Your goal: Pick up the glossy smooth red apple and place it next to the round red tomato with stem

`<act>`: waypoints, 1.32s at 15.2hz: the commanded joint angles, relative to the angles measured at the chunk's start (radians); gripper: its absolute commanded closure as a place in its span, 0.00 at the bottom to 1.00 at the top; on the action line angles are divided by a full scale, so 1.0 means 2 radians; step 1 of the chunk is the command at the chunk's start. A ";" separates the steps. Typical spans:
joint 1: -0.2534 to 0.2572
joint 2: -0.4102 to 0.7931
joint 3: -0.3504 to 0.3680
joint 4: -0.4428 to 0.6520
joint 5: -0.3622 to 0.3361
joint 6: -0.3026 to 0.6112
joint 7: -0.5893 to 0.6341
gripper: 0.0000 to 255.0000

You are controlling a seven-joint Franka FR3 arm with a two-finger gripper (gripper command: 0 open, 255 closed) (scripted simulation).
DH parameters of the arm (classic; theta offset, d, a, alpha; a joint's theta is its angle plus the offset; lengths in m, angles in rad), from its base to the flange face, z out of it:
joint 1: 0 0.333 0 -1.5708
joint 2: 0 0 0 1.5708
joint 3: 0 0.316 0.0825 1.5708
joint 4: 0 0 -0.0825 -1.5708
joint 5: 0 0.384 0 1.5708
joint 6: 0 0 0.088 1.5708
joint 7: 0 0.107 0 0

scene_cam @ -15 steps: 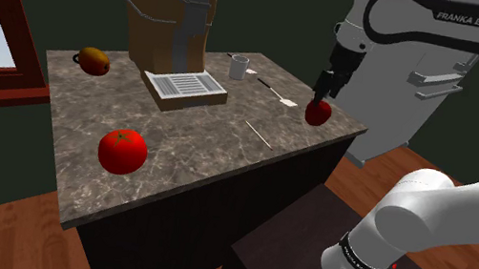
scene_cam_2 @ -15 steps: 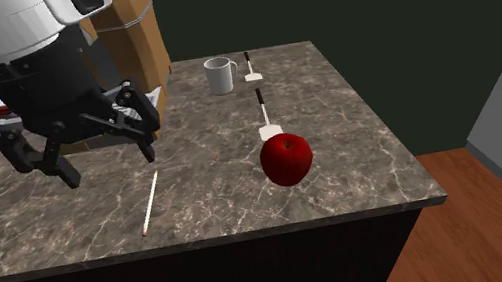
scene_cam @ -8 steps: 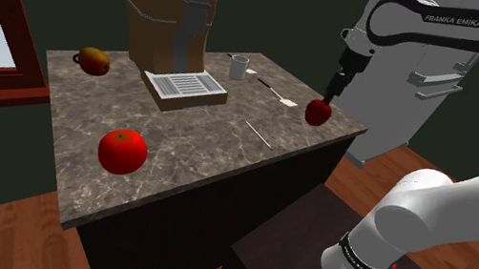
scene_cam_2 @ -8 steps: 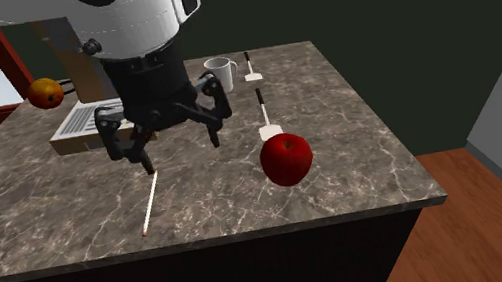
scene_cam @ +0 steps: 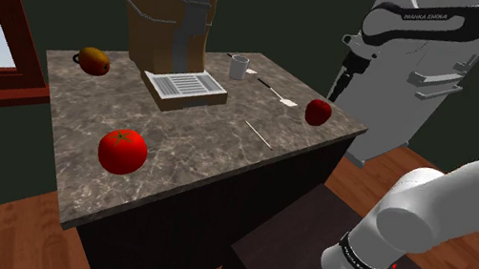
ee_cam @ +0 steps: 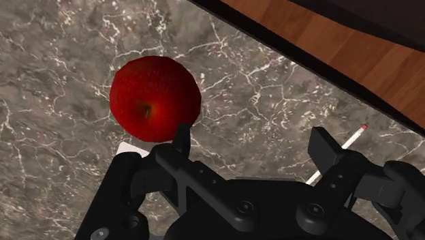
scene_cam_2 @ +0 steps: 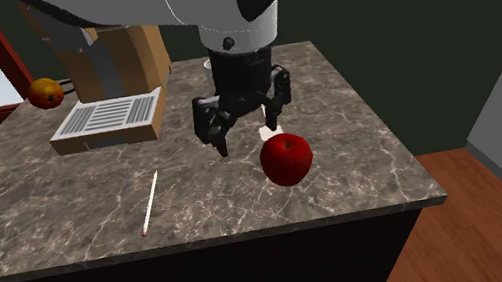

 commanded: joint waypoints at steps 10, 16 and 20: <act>0.049 0.191 -0.134 0.124 0.128 0.033 -0.236 0.00; 0.050 0.208 -0.136 0.099 0.144 0.068 -0.247 0.00; 0.050 0.208 -0.136 0.099 0.144 0.068 -0.247 0.00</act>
